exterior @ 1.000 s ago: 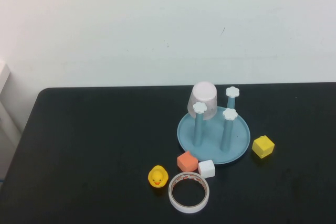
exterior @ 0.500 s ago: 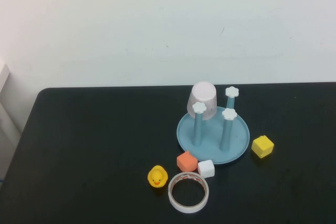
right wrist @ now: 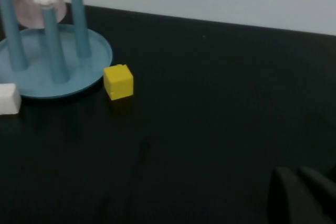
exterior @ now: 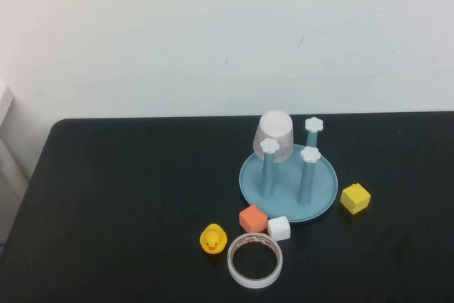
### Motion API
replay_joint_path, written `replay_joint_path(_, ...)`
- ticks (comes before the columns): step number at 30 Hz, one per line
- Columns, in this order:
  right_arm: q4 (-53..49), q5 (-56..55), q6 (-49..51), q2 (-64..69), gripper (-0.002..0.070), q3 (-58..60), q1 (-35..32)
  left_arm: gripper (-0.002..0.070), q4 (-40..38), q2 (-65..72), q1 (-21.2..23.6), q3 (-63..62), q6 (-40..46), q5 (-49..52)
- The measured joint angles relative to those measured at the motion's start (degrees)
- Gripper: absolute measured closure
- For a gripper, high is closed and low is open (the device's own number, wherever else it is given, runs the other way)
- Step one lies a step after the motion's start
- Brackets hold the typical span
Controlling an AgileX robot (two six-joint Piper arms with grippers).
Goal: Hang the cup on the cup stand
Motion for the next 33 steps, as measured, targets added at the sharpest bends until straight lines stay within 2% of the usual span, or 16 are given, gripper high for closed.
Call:
replay_joint_path(6, -1.6, -5.28, -0.09, -0.04, 0.0678, 1.07, -0.69, 0.0676, 0.0, 0.0, 0.0, 0.0, 0.0, 0.1)
replay_joint_path(33, -2.46, -5.38, -0.36, -0.04, 0.0678, 1.16, -0.69, 0.0676, 0.0, 0.0, 0.0, 0.0, 0.32, 0.1)
